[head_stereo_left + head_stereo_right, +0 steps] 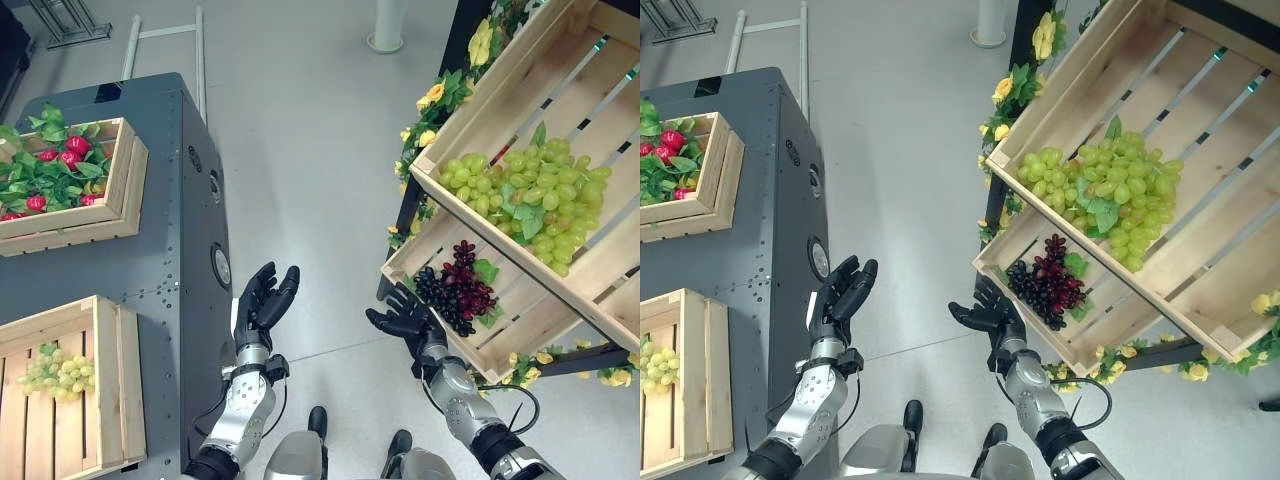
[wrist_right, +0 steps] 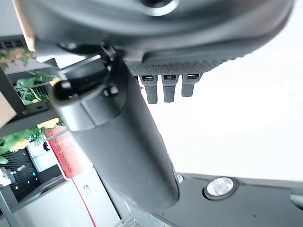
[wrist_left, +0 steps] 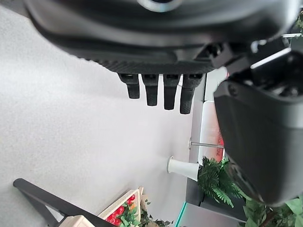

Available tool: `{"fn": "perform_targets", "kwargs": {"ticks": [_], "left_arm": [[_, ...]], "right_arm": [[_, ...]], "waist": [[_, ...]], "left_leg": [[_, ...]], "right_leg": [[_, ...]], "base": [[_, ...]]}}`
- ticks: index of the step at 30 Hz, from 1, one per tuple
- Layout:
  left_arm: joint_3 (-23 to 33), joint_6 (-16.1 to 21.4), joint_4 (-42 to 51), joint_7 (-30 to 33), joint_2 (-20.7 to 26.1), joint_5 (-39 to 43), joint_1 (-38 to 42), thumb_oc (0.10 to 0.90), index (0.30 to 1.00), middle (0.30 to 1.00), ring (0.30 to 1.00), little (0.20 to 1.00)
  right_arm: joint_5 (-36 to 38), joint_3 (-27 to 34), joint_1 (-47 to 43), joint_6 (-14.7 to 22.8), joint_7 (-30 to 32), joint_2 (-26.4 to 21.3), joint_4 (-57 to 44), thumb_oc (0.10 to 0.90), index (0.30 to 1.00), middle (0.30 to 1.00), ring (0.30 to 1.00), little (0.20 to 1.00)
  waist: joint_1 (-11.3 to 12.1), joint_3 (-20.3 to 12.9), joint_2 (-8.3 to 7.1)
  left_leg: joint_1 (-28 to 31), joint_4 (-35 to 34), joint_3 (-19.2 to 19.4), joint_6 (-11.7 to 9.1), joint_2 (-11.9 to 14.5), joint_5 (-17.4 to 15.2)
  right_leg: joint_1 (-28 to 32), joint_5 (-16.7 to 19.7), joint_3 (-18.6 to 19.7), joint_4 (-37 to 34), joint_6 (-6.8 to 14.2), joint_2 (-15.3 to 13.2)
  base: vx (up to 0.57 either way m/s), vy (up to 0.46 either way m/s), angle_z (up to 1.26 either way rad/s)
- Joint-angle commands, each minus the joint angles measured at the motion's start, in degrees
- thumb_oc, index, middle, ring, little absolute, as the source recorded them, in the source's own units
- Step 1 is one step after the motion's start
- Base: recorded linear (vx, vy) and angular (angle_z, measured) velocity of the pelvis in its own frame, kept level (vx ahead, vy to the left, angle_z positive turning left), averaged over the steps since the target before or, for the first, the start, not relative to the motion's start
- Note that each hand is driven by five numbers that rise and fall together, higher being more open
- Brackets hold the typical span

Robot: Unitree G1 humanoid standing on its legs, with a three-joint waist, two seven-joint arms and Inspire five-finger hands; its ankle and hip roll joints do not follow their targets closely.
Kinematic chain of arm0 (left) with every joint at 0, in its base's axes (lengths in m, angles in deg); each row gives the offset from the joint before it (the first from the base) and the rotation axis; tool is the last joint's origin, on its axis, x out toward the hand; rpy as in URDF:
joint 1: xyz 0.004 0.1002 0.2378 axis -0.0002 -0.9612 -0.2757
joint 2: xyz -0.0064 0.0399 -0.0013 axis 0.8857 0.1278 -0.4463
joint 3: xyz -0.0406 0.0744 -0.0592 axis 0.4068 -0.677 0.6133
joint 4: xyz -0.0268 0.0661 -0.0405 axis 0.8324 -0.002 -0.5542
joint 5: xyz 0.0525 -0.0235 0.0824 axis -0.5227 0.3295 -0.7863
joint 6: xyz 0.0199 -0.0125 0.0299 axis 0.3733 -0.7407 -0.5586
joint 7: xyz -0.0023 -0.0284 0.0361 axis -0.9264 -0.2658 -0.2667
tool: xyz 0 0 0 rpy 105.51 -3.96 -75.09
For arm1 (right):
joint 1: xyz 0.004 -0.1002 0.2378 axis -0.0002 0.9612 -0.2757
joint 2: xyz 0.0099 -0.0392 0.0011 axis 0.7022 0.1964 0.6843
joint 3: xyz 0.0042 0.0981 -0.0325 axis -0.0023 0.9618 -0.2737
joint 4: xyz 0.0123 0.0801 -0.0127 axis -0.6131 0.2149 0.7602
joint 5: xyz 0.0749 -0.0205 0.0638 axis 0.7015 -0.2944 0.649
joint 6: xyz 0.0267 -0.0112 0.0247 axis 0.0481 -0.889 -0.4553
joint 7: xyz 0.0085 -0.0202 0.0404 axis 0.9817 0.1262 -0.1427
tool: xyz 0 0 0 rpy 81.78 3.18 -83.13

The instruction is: Pick up the fruits from the basket on one side to the basket on the other side

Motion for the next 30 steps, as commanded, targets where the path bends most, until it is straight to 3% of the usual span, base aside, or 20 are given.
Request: {"fn": "perform_targets", "kwargs": {"ticks": [1, 3, 4, 7, 12, 13, 14, 15, 17, 18, 19, 22, 26, 30], "left_arm": [[-0.7, 4.9, 1.1, -1.5, 0.0, -3.9, 2.1, 0.8, 0.9, 0.9, 0.9, 0.9], [-1.7, 4.2, 0.8, -4.6, 0.3, -3.6, 1.5, 0.8, 0.9, 0.9, 0.9, 0.9], [-1.7, 4.3, 0.8, -4.5, 0.3, -3.5, 1.4, 0.8, 0.9, 0.9, 0.9, 0.9], [-0.5, 6.7, -0.1, -3.3, 0.1, -2.4, 1.0, 0.8, 0.9, 0.9, 0.9, 0.9], [1.0, 7.4, -0.4, -3.7, -0.6, -0.8, -0.2, 0.8, 0.9, 0.9, 0.9, 0.9], [1.2, 7.1, -0.3, -3.7, -0.8, -0.3, -0.4, 0.8, 0.9, 0.9, 0.9, 0.9], [1.2, 5.6, -0.6, -5.5, -1.3, -0.4, 0.0, 0.8, 0.9, 0.9, 0.9, 0.9], [1.2, 5.5, -0.7, -5.8, -1.4, -0.4, 0.1, 0.8, 0.9, 0.9, 0.9, 0.9], [-0.1, 3.3, -0.6, -9.1, -2.4, -1.9, 1.9, 0.8, 0.9, 0.9, 0.9, 0.9], [-0.7, 3.1, -0.4, -8.8, -2.6, -2.4, 2.3, 0.8, 0.9, 0.9, 0.9, 0.9], [-2.3, 3.5, -0.6, -7.0, -2.6, -3.3, 3.0, 0.8, 0.9, 0.9, 0.9, 0.9], [-3.0, 4.0, -0.1, -5.1, -2.5, -4.0, 4.4, 0.8, 0.9, 0.9, 0.9, 0.9], [-1.9, 3.8, 2.1, -2.9, -0.7, -4.3, 4.8, 0.8, 0.9, 0.9, 0.9, 0.9], [0.0, 4.6, 2.1, -2.6, 0.2, -4.4, 3.1, 0.8, 0.9, 0.9, 0.9, 0.9]], "right_arm": [[2.8, -0.6, 0.1, 8.0, -2.9, 0.6, -6.9, 0.8, 0.9, 0.9, 0.9, 0.9], [4.0, 0.5, 4.1, 9.4, -0.8, -0.1, -9.4, 0.8, 0.9, 0.9, 0.9, 0.9], [4.0, 0.6, 4.3, 9.3, -0.9, -0.1, -9.5, 0.8, 0.9, 0.9, 0.9, 0.9], [6.5, 1.3, 2.9, 6.9, -3.2, 0.0, -6.7, 0.8, 0.9, 0.9, 0.9, 0.9], [9.6, 2.1, 2.1, 5.2, -4.4, 0.9, -3.7, 0.8, 0.9, 0.9, 0.9, 0.9], [9.6, 2.3, 2.2, 5.0, -4.5, 0.9, -3.8, 0.8, 0.9, 0.9, 0.9, 0.9], [10.3, 3.2, 2.9, 6.0, -3.4, 0.7, -4.1, 0.8, 0.9, 0.9, 0.9, 0.9], [10.4, 3.3, 3.1, 6.1, -3.3, 0.7, -4.2, 0.8, 0.9, 0.9, 0.9, 0.9], [11.1, 4.5, 4.8, 8.4, -0.8, 0.3, -5.1, 0.8, 0.9, 0.9, 0.9, 0.9], [11.2, 4.6, 4.9, 8.8, -1.0, 0.3, -4.7, 0.8, 0.9, 0.9, 0.9, 0.9], [12.2, 4.6, 4.7, 9.2, -1.6, 0.3, -3.6, 0.8, 0.9, 0.9, 0.9, 0.9], [14.2, 5.0, 4.4, 8.7, -1.8, 0.5, -3.9, 0.8, 0.9, 0.9, 0.9, 0.9], [12.9, 5.3, 5.3, 7.2, -3.3, 1.0, -4.4, 0.8, 0.9, 0.9, 0.9, 0.9], [11.7, 5.1, 6.0, 8.1, -5.4, 1.9, -5.1, 0.8, 0.9, 0.9, 0.9, 0.9]], "waist": [[-0.9, -3.8, -0.05], [-2.6, -4.2, -0.58], [-2.8, -4.3, -0.62], [-0.9, -3.8, -0.46], [0.4, -3.7, -0.12], [0.4, -3.7, -0.2], [-0.7, -3.5, -0.86], [-1.1, -3.5, -0.97], [-3.6, -2.6, -1.95], [-4.1, -2.7, -1.6], [-4.5, -3.1, -0.69], [-4.5, -3.5, 0.08], [-4.1, -3.9, 0.48], [-3.0, -4.0, 0.35]], "left_leg": [[1.5, -2.4, -2.3, -0.1, 0.4, -2.4], [0.8, -1.2, -6.5, 0.3, -0.9, -2.1], [0.7, -1.1, -6.8, 0.3, -1.0, -2.1], [0.6, -1.3, -7.3, -0.4, -0.8, -1.4], [1.5, -5.6, -8.1, -2.0, 0.1, 2.0], [1.2, -6.0, -7.1, -2.4, 0.2, 2.4], [-0.6, -1.1, 1.5, -2.9, 1.2, 0.7], [-1.1, -0.2, 2.9, -3.0, 1.5, 0.3], [-1.1, 8.4, 16.2, -2.9, 4.5, -5.0], [0.3, 5.0, 17.4, -2.6, 4.4, -4.5], [2.7, -1.1, 16.6, -2.5, 3.3, -2.4], [4.1, -5.7, 13.7, -2.2, 1.5, -0.5], [5.2, -6.9, 13.3, -1.1, 0.6, -0.9], [5.8, -7.6, 12.8, 0.0, -0.4, -1.8]], "right_leg": [[-0.5, 1.8, 8.5, -2.1, -4.1, 2.7], [-1.2, 0.1, 13.1, 0.4, -5.9, 6.2], [-1.2, -0.1, 13.1, 0.6, -5.9, 6.3], [-0.6, -0.3, 8.2, 0.7, -5.9, 5.0], [2.1, 0.3, 7.0, -2.5, -6.9, 6.6], [2.5, 0.6, 6.7, -3.2, -6.9, 6.8], [2.5, 0.3, 3.6, -2.9, -6.9, 6.0], [2.4, 0.3, 2.9, -2.7, -6.9, 5.9], [3.0, -0.5, -2.1, -0.8, -6.6, 3.2], [2.9, -0.4, -2.7, -0.6, -6.1, 3.0], [2.7, 0.2, -2.4, -1.0, -5.2, 3.3], [2.2, 1.5, -1.2, -2.0, -3.6, 3.5], [1.7, 2.0, -1.7, -1.9, -2.8, 2.8], [2.1, 2.4, -2.4, -2.1, -2.0, 1.9]], "base": [[0.02, -0.13, 1.28], [0.01, -0.181, 1.41], [-0.04, -0.189, 1.48], [-0.08, -0.12, 0.85], [-0.03, -0.122, 0.09], [-0.05, -0.067, 0.29], [-0.04, -0.036, 0.3], [-0.01, -0.036, 0.8], [0.01, 0.052, 1.5], [0.03, 0.198, 1.48], [0.05, 0.186, 0.97], [0.06, 0.168, 0.46], [0.08, 0.13, 0.25], [0.09, 0.135, 0.1]]}}
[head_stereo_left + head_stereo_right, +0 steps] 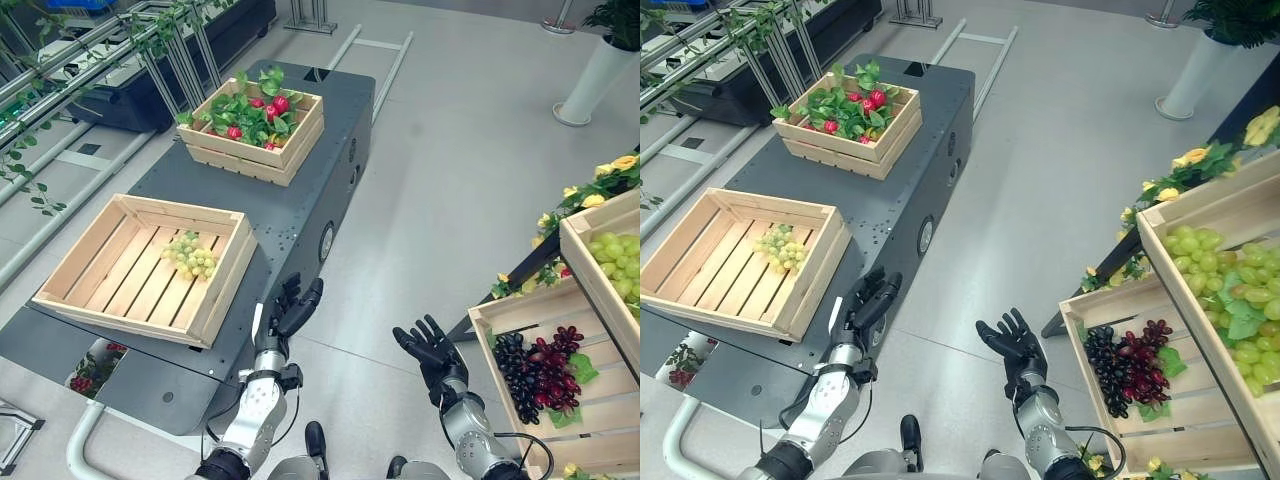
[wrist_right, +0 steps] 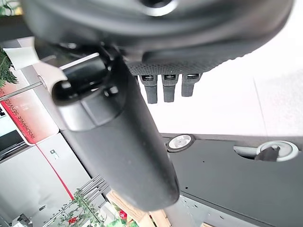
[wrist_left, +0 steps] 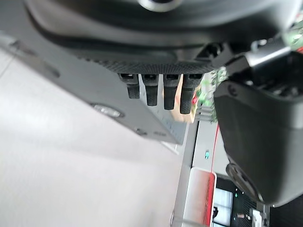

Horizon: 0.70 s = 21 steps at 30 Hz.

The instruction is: Pick up the fruits from the basket on one side to the basket on the other side

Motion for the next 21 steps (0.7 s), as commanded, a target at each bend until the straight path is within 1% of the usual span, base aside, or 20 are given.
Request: {"fn": "perform_targets", "kwargs": {"ticks": [1, 3, 6, 8, 9, 10, 11, 12, 13, 14, 15, 16, 17, 18, 19, 20, 21], "left_arm": [[1.3, 5.5, 4.3, 1.0, 0.5, -3.1, 3.0, 0.8, 0.9, 0.9, 0.9, 0.9], [1.8, 5.6, 4.2, 0.7, 0.5, -3.5, 2.2, 0.8, 0.9, 0.9, 0.9, 0.9], [1.9, 6.2, 4.4, 0.7, 0.7, -4.8, 1.6, 0.8, 0.9, 0.9, 0.9, 0.9], [1.8, 6.8, 4.5, 0.3, 0.9, -6.9, 1.0, 0.8, 0.9, 0.9, 0.9, 0.9], [1.8, 6.9, 4.5, 0.2, 0.9, -7.2, 1.0, 0.8, 0.9, 0.9, 0.9, 0.9], [1.4, 7.2, 4.5, -0.4, 1.2, -8.7, 0.9, 0.8, 0.9, 0.9, 0.9, 0.9], [1.2, 7.0, 4.6, -0.8, 1.5, -9.8, 0.8, 0.8, 0.9, 0.9, 0.9, 0.9], [0.9, 6.9, 4.7, -1.2, 1.8, -10.3, 0.7, 0.8, 0.9, 0.9, 0.9, 0.9], [0.7, 6.7, 4.8, -1.7, 2.2, -10.5, 0.3, 0.8, 0.9, 0.9, 0.9, 0.9], [0.7, 6.5, 5.0, -2.1, 2.4, -10.4, 0.0, 0.8, 0.9, 0.9, 0.9, 0.9], [0.8, 6.1, 5.1, -2.6, 2.6, -10.2, -0.4, 0.8, 0.9, 0.9, 0.9, 0.9], [0.8, 6.0, 5.2, -2.7, 2.6, -10.1, -0.6, 0.8, 0.9, 0.9, 0.9, 0.9], [0.6, 5.7, 5.4, -3.5, 2.9, -9.9, -1.0, 0.8, 0.9, 0.9, 0.9, 0.9], [0.5, 5.6, 5.5, -3.5, 3.0, -9.9, -1.1, 0.8, 0.9, 0.9, 0.9, 0.9], [0.4, 5.6, 5.7, -3.5, 3.3, -10.1, -1.1, 0.8, 0.9, 0.9, 0.9, 0.9], [0.3, 5.7, 5.6, -3.3, 3.3, -10.0, -1.0, 0.8, 0.9, 0.9, 0.9, 0.9], [-0.1, 6.1, 5.3, -2.3, 3.3, -10.1, -0.2, 0.8, 0.9, 0.9, 0.9, 0.9]], "right_arm": [[-1.7, 1.3, -2.1, 5.2, -5.5, 1.0, -5.8, 0.8, 0.9, 0.9, 0.9, 0.9], [-2.6, 1.0, -2.1, 5.3, -4.8, 1.5, -6.7, 0.8, 0.9, 0.9, 0.9, 0.9], [-3.2, 0.7, -2.3, 5.4, -4.1, 1.7, -7.0, 0.8, 0.9, 0.9, 0.9, 0.9], [-3.0, 1.0, -2.5, 5.4, -3.6, 1.9, -6.2, 0.8, 0.9, 0.9, 0.9, 0.9], [-2.9, 1.0, -2.5, 5.5, -3.5, 1.9, -6.1, 0.8, 0.9, 0.9, 0.9, 0.9], [-2.8, 1.4, -2.4, 5.8, -2.8, 2.1, -5.8, 0.8, 0.9, 0.9, 0.9, 0.9], [-2.9, 1.5, -1.8, 5.8, -2.3, 2.2, -6.2, 0.8, 0.9, 0.9, 0.9, 0.9], [-3.1, 1.5, -1.1, 5.8, -2.0, 2.3, -7.0, 0.8, 0.9, 0.9, 0.9, 0.9], [-3.6, 1.3, 0.1, 5.9, -1.7, 2.3, -7.8, 0.8, 0.9, 0.9, 0.9, 0.9], [-3.6, 1.2, 0.9, 5.8, -1.7, 2.2, -8.2, 0.8, 0.9, 0.9, 0.9, 0.9], [-3.6, 1.1, 1.6, 5.7, -1.6, 2.1, -8.6, 0.8, 0.9, 0.9, 0.9, 0.9], [-3.7, 1.1, 1.9, 5.6, -1.6, 2.1, -8.7, 0.8, 0.9, 0.9, 0.9, 0.9], [-4.0, 0.8, 2.8, 5.5, -1.3, 2.2, -9.3, 0.8, 0.9, 0.9, 0.9, 0.9], [-4.0, 0.8, 2.9, 5.5, -1.2, 2.1, -9.4, 0.8, 0.9, 0.9, 0.9, 0.9], [-3.5, 0.6, 3.0, 5.6, -1.4, 2.0, -9.5, 0.8, 0.9, 0.9, 0.9, 0.9], [-3.4, 0.5, 2.8, 5.6, -1.4, 2.0, -9.4, 0.8, 0.9, 0.9, 0.9, 0.9], [-3.1, 0.4, 1.8, 5.7, -1.6, 2.1, -9.0, 0.8, 0.9, 0.9, 0.9, 0.9]], "waist": [[1.9, -0.8, 0.25], [2.4, -0.8, 0.04], [2.9, -0.6, -0.1], [3.7, -0.2, 0.13], [3.7, -0.2, 0.16], [4.0, -0.2, 0.49], [4.0, -0.2, 0.68], [3.8, -0.1, 0.82], [3.3, 0.2, 1.06], [2.8, 0.5, 1.37], [2.2, 0.8, 1.58], [1.9, 0.9, 1.66], [0.6, 1.4, 1.76], [0.4, 1.5, 1.77], [-0.2, 1.6, 1.37], [-0.3, 1.7, 1.31], [-0.4, 1.9, 0.78]], "left_leg": [[3.1, 0.1, -1.0, -1.8, -0.5, -6.8], [3.3, 0.2, -1.0, -1.1, -1.0, -7.2], [3.1, 1.1, -0.8, -0.4, -1.3, -8.0], [2.8, 1.7, -1.9, 0.7, -2.2, -8.4], [2.8, 1.7, -2.0, 0.9, -2.4, -8.5], [2.7, 1.8, -3.0, 1.9, -3.4, -8.7], [2.6, 2.2, -3.7, 2.6, -4.3, -8.9], [2.7, 2.7, -4.1, 3.1, -4.9, -9.3], [3.1, 3.1, -4.7, 3.6, -5.5, -9.9], [3.6, 3.0, -5.2, 3.8, -5.6, -10.1], [4.1, 2.9, -5.9, 3.8, -5.6, -10.3], [4.4, 2.8, -6.1, 3.7, -5.6, -10.4], [5.3, 2.5, -7.4, 3.2, -5.3, -10.5], [5.4, 2.5, -7.5, 3.1, -5.2, -10.5], [5.2, 2.7, -7.9, 2.6, -4.6, -10.6], [5.4, 2.7, -8.0, 2.4, -4.5, -10.8], [5.3, 2.8, -8.3, 2.0, -4.5, -11.4]], "right_leg": [[-1.9, 5.1, 0.9, -0.5, -1.6, 1.1], [-2.0, 5.7, 0.9, 0.3, -0.9, 0.3], [-2.6, 6.5, 0.6, 2.4, -0.5, -1.0], [-3.3, 7.5, 0.6, 7.4, -0.2, -2.9], [-3.5, 7.6, 0.7, 8.2, -0.2, -3.1], [-4.6, 8.6, 1.2, 14.2, -0.1, -4.9], [-6.2, 10.4, 2.1, 20.5, 0.0, -6.6], [-8.1, 12.0, 3.1, 26.0, 0.1, -7.6], [-11.0, 13.5, 4.7, 32.3, 0.2, -8.2], [-13.1, 14.4, 5.9, 35.2, 0.3, -8.1], [-15.5, 15.0, 7.6, 35.9, 0.3, -7.3], [-16.3, 15.1, 8.2, 35.8, 0.3, -6.9], [-19.5, 15.4, 10.4, 32.3, 0.4, -3.6], [-19.7, 15.4, 10.5, 31.4, 0.4, -3.2], [-21.1, 16.5, 11.3, 20.1, -0.1, -0.5], [-20.9, 16.8, 11.4, 17.3, 0.0, -0.2], [-20.5, 17.4, 11.8, 7.7, 0.5, 0.9]], "base": [[0.09, 0.142, 0.03], [0.08, 0.152, 0.07], [0.05, 0.155, 0.1], [0.07, 0.18, 0.06], [0.1, 0.224, 0.17], [0.13, 0.259, 0.19], [0.17, 0.319, 0.26], [0.17, 0.274, 0.31], [0.15, 0.209, 0.38], [0.13, 0.146, 0.49], [0.09, 0.058, 0.51], [0.13, -0.021, 0.59], [0.1, -0.048, 0.42], [0.13, -0.172, 0.47], [0.08, -0.159, 0.43], [0.14, -0.249, 0.64], [0.14, -0.219, 0.62]]}}
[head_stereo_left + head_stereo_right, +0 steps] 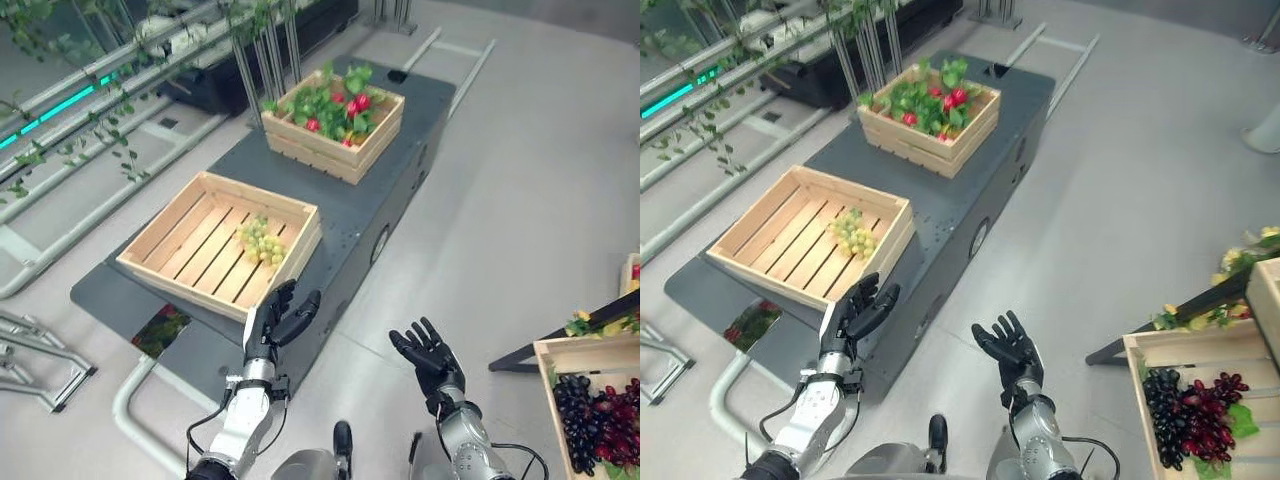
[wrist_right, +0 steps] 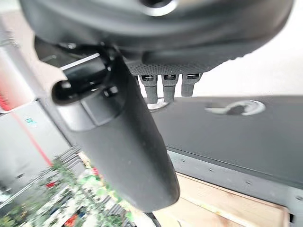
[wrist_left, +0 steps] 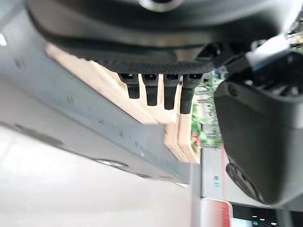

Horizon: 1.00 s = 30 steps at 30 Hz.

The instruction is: Pick up the fruits from the basket on one side to the basket on the other side

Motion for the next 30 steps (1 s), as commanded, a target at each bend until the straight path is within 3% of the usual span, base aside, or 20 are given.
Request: {"fn": "perform_targets", "kwargs": {"ticks": [1, 3, 5, 8, 15, 18, 22, 25, 27, 28, 29, 30], "left_arm": [[-1.2, 6.2, 5.0, 1.1, 0.2, -2.7, 3.0, 0.8, 0.9, 0.9, 0.9, 0.9], [-2.5, 6.8, 3.6, 1.7, -0.7, -3.4, 5.2, 0.8, 0.9, 0.9, 0.9, 0.9], [-3.0, 7.3, 2.2, 0.9, -1.4, -3.1, 5.8, 0.8, 0.9, 0.9, 0.9, 0.9], [-1.6, 6.3, 1.0, 0.5, -2.1, -1.6, 4.4, 0.8, 0.9, 0.9, 0.9, 0.9], [-3.5, 6.0, 2.1, 2.2, -1.4, -10.7, 3.4, 0.8, 0.9, 0.9, 0.9, 0.9], [-3.8, 6.0, 2.5, 1.8, -0.6, -12.0, 3.3, 0.8, 0.9, 0.9, 0.9, 0.9], [-3.1, 5.9, 2.7, 1.8, 0.1, -10.8, 2.0, 0.8, 0.9, 0.9, 0.9, 0.9], [-3.0, 6.8, 3.4, 0.9, 0.0, -10.5, 1.6, 0.8, 0.9, 0.9, 0.9, 0.9], [-3.6, 7.2, 3.4, 0.6, 0.0, -11.1, 2.6, 0.8, 0.9, 0.9, 0.9, 0.9], [-4.1, 7.8, 2.9, -0.1, -0.1, -11.2, 3.7, 0.8, 0.9, 0.9, 0.9, 0.9], [-4.7, 7.9, 2.5, -0.4, -0.3, -11.8, 4.6, 0.8, 0.9, 0.9, 0.9, 0.9], [-6.4, 7.3, 2.1, 0.0, 0.3, -15.7, 6.4, 0.8, 0.9, 0.9, 0.9, 0.9]], "right_arm": [[-1.9, 0.3, -4.8, 5.1, -0.5, 0.7, -3.3, 0.8, 0.9, 0.9, 0.9, 0.9], [-0.8, 1.0, -7.2, 6.1, 0.0, 0.4, -1.5, 0.8, 0.9, 0.9, 0.9, 0.9], [0.0, 1.4, -8.3, 7.1, 0.5, 0.7, 0.6, 0.8, 0.9, 0.9, 0.9, 0.9], [-0.1, 1.4, -8.1, 5.9, 0.7, 1.0, 0.4, 0.8, 0.9, 0.9, 0.9, 0.9], [-1.3, 1.9, -6.7, 5.0, 1.8, -0.5, -0.6, 0.8, 0.9, 0.9, 0.9, 0.9], [-1.0, 2.4, -6.7, 5.4, 1.2, -0.8, -0.4, 0.8, 0.9, 0.9, 0.9, 0.9], [-2.8, 2.3, -5.7, 3.1, 3.4, -1.1, -1.5, 0.8, 0.9, 0.9, 0.9, 0.9], [-3.8, 2.6, -4.2, 3.1, 4.6, -1.6, -2.9, 0.8, 0.9, 0.9, 0.9, 0.9], [-4.1, 2.8, -3.8, 5.2, 5.6, -2.1, -2.9, 0.8, 0.9, 0.9, 0.9, 0.9], [-4.4, 2.7, -4.2, 7.1, 6.3, -2.2, -3.0, 0.8, 0.9, 0.9, 0.9, 0.9], [-4.9, 2.7, -4.6, 8.4, 7.5, -2.3, -2.9, 0.8, 0.9, 0.9, 0.9, 0.9], [-4.5, 2.8, -5.6, 9.6, 12.1, -2.4, -1.8, 0.8, 0.9, 0.9, 0.9, 0.9]], "waist": [[-1.0, -2.9, -3.02], [-1.4, -2.7, -3.44], [-1.3, -3.5, -4.06], [-0.8, -4.9, -4.46], [0.4, -7.9, -4.58], [0.7, -8.2, -4.45], [1.0, -8.3, -4.64], [0.9, -7.2, -5.64], [0.5, -6.1, -5.32], [0.0, -5.3, -4.99], [-0.3, -5.0, -5.34], [-0.2, -4.7, -4.97]], "left_leg": [[2.0, 0.6, 2.6, -4.4, -0.3, -8.6], [1.6, 1.3, -0.1, -4.0, -1.2, -9.6], [0.9, 2.7, -2.9, -3.6, -2.1, -10.3], [1.1, 4.7, -2.8, -4.2, -1.2, -10.5], [3.0, 3.9, -1.8, -6.2, 1.0, -10.5], [2.8, 4.9, -1.7, -6.7, 1.4, -10.8], [2.0, 9.3, -0.6, -8.0, 2.3, -11.7], [-4.4, 19.5, 1.5, -9.3, 4.0, -6.6], [-6.7, 15.7, 4.1, -11.2, 6.7, -2.4], [-6.1, 7.8, 8.3, -11.9, 8.8, -1.3], [-5.8, 8.5, 10.3, -11.4, 9.8, -2.8], [-4.5, 6.0, 7.6, -10.6, 8.3, -3.9]], "right_leg": [[-0.8, 15.2, 2.7, -20.3, 2.0, 2.0], [-0.7, 15.6, 6.3, -26.3, 2.1, 4.0], [1.7, 14.9, 8.5, -25.9, 1.8, 4.2], [4.4, 13.1, 7.4, -21.7, 1.5, 3.7], [11.3, 9.6, 2.9, -25.3, -0.7, 3.4], [12.2, 8.6, 2.1, -25.1, -1.2, 3.2], [13.7, 7.2, 0.3, -24.7, -2.2, 2.6], [16.4, 6.4, -1.1, -25.3, -3.8, 2.3], [17.2, 5.6, -2.0, -24.9, -3.8, 2.4], [18.0, 5.0, -3.3, -24.7, -3.5, 1.9], [17.8, 4.8, -4.4, -24.6, -3.4, 1.1], [16.8, 5.0, -5.5, -23.6, -2.3, 0.1]], "base": [[0.15, -0.235, 0.59], [0.14, -0.214, 0.52], [0.23, -0.277, 0.97], [0.26, -0.222, 1.02], [0.25, -0.163, 0.21], [0.2, -0.118, 0.14], [0.14, -0.042, 0.22], [0.09, -0.007, 0.19], [-0.02, 0.057, 0.61], [-0.04, 0.079, 0.79], [-0.01, 0.156, 0.85], [0.01, 0.127, 0.58]]}}
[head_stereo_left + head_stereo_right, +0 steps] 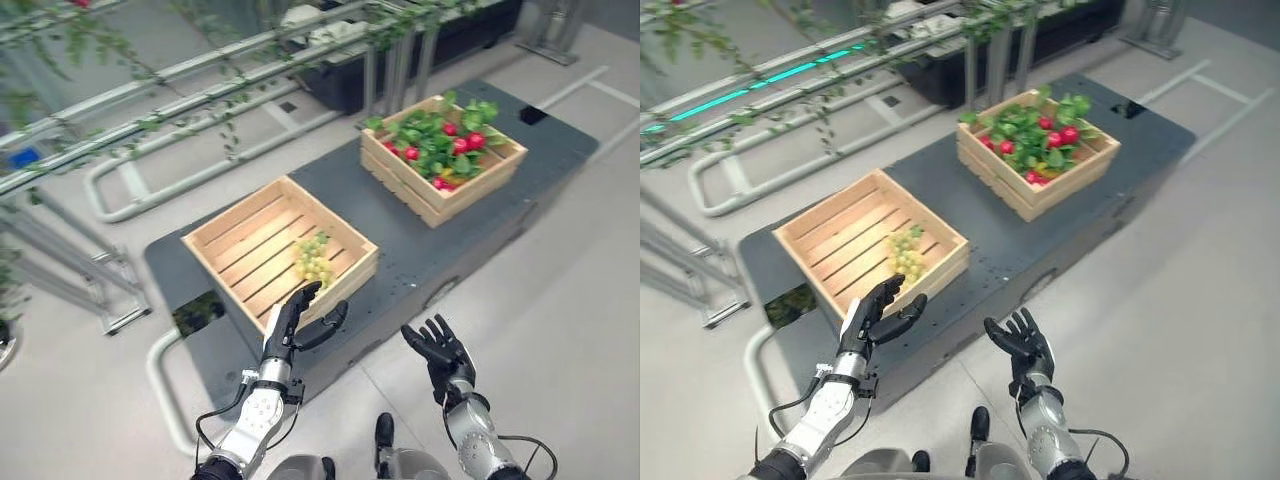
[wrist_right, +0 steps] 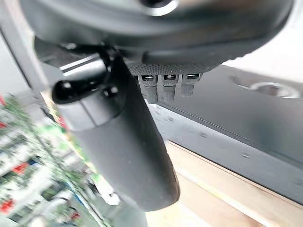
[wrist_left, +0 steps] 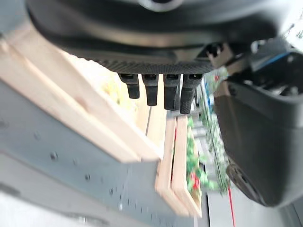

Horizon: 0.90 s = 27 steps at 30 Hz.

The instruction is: Pick up the fruits from the basket on one side to the basket on the other side

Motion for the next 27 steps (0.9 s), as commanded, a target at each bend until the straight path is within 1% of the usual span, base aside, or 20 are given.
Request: {"fn": "perform_targets", "kwargs": {"ticks": [1, 2, 4, 5, 6, 10, 13, 15, 16, 18, 19, 20, 22, 23, 25, 26, 27], "left_arm": [[-2.6, 7.1, 2.9, -0.2, 2.0, -6.0, 5.6, 0.8, 0.9, 0.9, 0.9, 0.9], [-3.0, 6.8, 3.7, -0.2, 2.9, -6.2, 5.7, 0.8, 0.9, 0.9, 0.9, 0.9], [-2.8, 6.1, 4.3, -0.4, 4.0, -6.1, 5.8, 0.8, 0.9, 0.9, 0.9, 0.9], [-2.3, 5.4, 3.8, -0.9, 4.7, -5.5, 5.9, 0.8, 0.9, 0.9, 0.9, 0.9], [-2.1, 5.2, 3.9, -1.2, 4.9, -5.4, 5.6, 0.8, 0.9, 0.9, 0.9, 0.9], [-1.5, 4.9, 5.7, -0.8, 5.3, -5.6, 4.6, 0.8, 0.9, 0.9, 0.9, 0.9], [-0.8, 5.0, 7.8, 0.4, 5.3, -7.0, 3.1, 0.8, 0.9, 0.9, 0.9, 0.9], [-0.5, 5.7, 9.3, 3.8, 5.8, -10.4, 2.7, 0.8, 0.9, 0.9, 0.9, 0.9], [-0.4, 5.8, 9.4, 4.2, 5.9, -10.7, 2.7, 0.8, 0.9, 0.9, 0.9, 0.9], [0.7, 6.3, 10.9, 8.1, 7.3, -15.0, 3.1, 0.8, 0.9, 0.9, 0.9, 0.9], [2.4, 5.6, 13.3, 11.2, 9.4, -18.4, 4.4, 0.8, 0.9, 0.9, 0.9, 0.9], [2.6, 5.5, 13.7, 12.3, 9.7, -19.5, 4.6, 0.8, 0.9, 0.9, 0.9, 0.9], [5.2, 3.6, 16.8, 16.6, 12.6, -24.4, 6.0, 0.8, 0.9, 0.9, 0.9, 0.9], [6.2, 3.3, 17.7, 17.8, 14.0, -24.9, 6.6, 0.8, 0.9, 0.9, 0.9, 0.9], [9.8, 2.6, 19.5, 23.7, 18.0, -27.2, 8.5, 0.8, 0.9, 0.9, 0.9, 0.9], [10.8, 1.7, 19.5, 26.8, 18.7, -30.1, 9.7, 0.8, 0.9, 0.9, 0.9, 0.9], [11.4, -0.5, 19.5, 30.3, 20.3, -33.1, 12.0, 0.8, 0.9, 0.9, 0.9, 0.9]], "right_arm": [[-4.0, 2.2, -3.2, 9.4, 6.8, -0.2, -4.4, 0.8, 0.9, 0.9, 0.9, 0.9], [-3.3, 2.6, -3.0, 9.9, 7.4, 0.0, -4.4, 0.8, 0.9, 0.9, 0.9, 0.9], [-3.7, 2.6, -2.4, 10.2, 8.3, 0.1, -4.6, 0.8, 0.9, 0.9, 0.9, 0.9], [-3.8, 2.7, -2.1, 9.9, 10.1, 0.9, -5.2, 0.8, 0.9, 0.9, 0.9, 0.9], [-4.2, 2.5, -1.8, 9.7, 11.3, 1.4, -5.7, 0.8, 0.9, 0.9, 0.9, 0.9], [-5.2, 2.3, -0.9, 8.7, 12.6, 2.4, -7.5, 0.8, 0.9, 0.9, 0.9, 0.9], [-7.8, 1.6, 0.1, 7.5, 14.5, 3.0, -9.1, 0.8, 0.9, 0.9, 0.9, 0.9], [-9.7, 1.0, 0.3, 7.3, 16.1, 2.6, -10.3, 0.8, 0.9, 0.9, 0.9, 0.9], [-9.9, 1.0, 0.4, 7.2, 16.3, 2.5, -10.4, 0.8, 0.9, 0.9, 0.9, 0.9], [-9.6, 0.9, 0.4, 6.8, 16.6, 1.6, -11.2, 0.8, 0.9, 0.9, 0.9, 0.9], [-9.3, 0.9, 0.2, 6.6, 16.4, 0.5, -12.0, 0.8, 0.9, 0.9, 0.9, 0.9], [-9.4, 1.0, 0.1, 6.6, 16.4, 0.4, -12.1, 0.8, 0.9, 0.9, 0.9, 0.9], [-9.8, 1.5, -0.1, 5.6, 15.3, -1.0, -13.0, 0.8, 0.9, 0.9, 0.9, 0.9], [-9.8, 1.7, -0.2, 5.3, 14.6, -1.6, -13.2, 0.8, 0.9, 0.9, 0.9, 0.9], [-10.6, 1.9, -0.5, 4.6, 12.4, -3.5, -14.3, 0.8, 0.9, 0.9, 0.9, 0.9], [-11.3, 2.0, -0.8, 4.3, 11.5, -4.2, -14.6, 0.8, 0.9, 0.9, 0.9, 0.9], [-12.3, 2.1, -1.8, 4.5, 10.5, -5.7, -15.0, 0.8, 0.9, 0.9, 0.9, 0.9]], "waist": [[-0.9, -0.8, -1.36], [-0.8, -1.1, -0.89], [-0.8, -1.3, -0.62], [-0.6, -1.8, -0.34], [-0.6, -2.0, -0.26], [-0.3, -2.3, -0.13], [-0.1, -2.3, -0.15], [0.2, -2.0, -0.31], [0.2, -2.0, -0.32], [0.3, -1.3, -0.31], [0.3, -0.5, -0.13], [0.3, -0.4, -0.1], [0.2, 0.2, 0.24], [0.2, 0.4, 0.37], [-0.2, 1.5, 0.63], [-0.5, 2.1, 0.76], [-1.0, 3.5, 0.91]], "left_leg": [[1.3, -6.5, -0.9, 0.8, 0.5, 6.3], [3.0, -9.7, -0.6, 0.9, 0.5, 7.1], [4.3, -11.9, -0.6, 1.1, 0.3, 7.6], [5.4, -13.9, -1.4, 1.4, -0.3, 7.9], [5.4, -14.0, -1.9, 1.4, -0.5, 7.7], [5.4, -14.0, -2.1, 1.5, -0.5, 7.3], [5.4, -14.0, -1.9, 1.6, -0.4, 7.2], [5.2, -14.0, -2.1, 1.6, -0.5, 7.2], [5.2, -14.0, -2.1, 1.6, -0.5, 7.2], [4.9, -14.0, -2.2, 1.6, -0.4, 7.2], [4.6, -14.0, -2.3, 1.5, -0.3, 7.2], [4.5, -14.0, -2.3, 1.5, -0.3, 7.2], [4.1, -14.0, -2.4, 1.4, -0.3, 7.4], [3.9, -14.0, -2.4, 1.4, -0.3, 7.5], [2.5, -13.4, -2.1, 1.3, -0.2, 7.7], [1.7, -12.7, -2.0, 1.1, -0.1, 7.6], [0.1, -11.0, -2.0, 0.7, -0.1, 7.5]], "right_leg": [[2.5, -6.3, -1.3, 6.5, 4.2, -4.1], [2.4, -5.9, -2.2, 6.5, 4.8, -4.1], [2.6, -5.6, -2.7, 5.8, 5.1, -4.1], [3.2, -5.3, -2.5, 4.7, 5.4, -3.8], [3.4, -5.3, -2.5, 4.4, 5.5, -3.7], [3.8, -5.6, -3.1, 4.0, 5.5, -3.8], [4.4, -5.7, -3.4, 3.2, 5.5, -3.9], [4.6, -5.7, -3.4, 2.7, 5.5, -3.9], [4.6, -5.7, -3.4, 2.7, 5.5, -3.9], [4.4, -5.8, -3.4, 2.7, 5.5, -4.0], [4.0, -5.9, -3.4, 2.8, 5.4, -4.1], [3.9, -6.0, -3.4, 2.9, 5.4, -4.1], [3.3, -6.3, -3.2, 3.2, 5.2, -4.2], [3.0, -6.5, -3.1, 3.4, 5.2, -4.2], [1.1, -7.2, -2.8, 4.9, 5.1, -4.6], [0.2, -7.6, -2.6, 5.8, 5.0, -4.7], [-1.1, -8.0, -2.1, 6.9, 4.7, -4.8]], "base": [[0.06, 0.161, 0.48], [0.09, 0.082, 0.13], [0.13, 0.072, -0.01], [0.16, 0.061, -0.12], [0.17, 0.065, -0.09], [0.09, 0.047, 0.01], [0.1, 0.054, 0.12], [0.08, 0.048, 0.3], [0.06, 0.051, 0.17], [0.04, 0.054, 0.04], [0.02, 0.056, 0.05], [0.02, 0.067, 0.05], [0.02, 0.073, 0.01], [-0.01, 0.098, -0.02], [-0.06, 0.101, -0.07], [-0.11, 0.117, -0.04], [-0.11, 0.121, -0.01]]}}
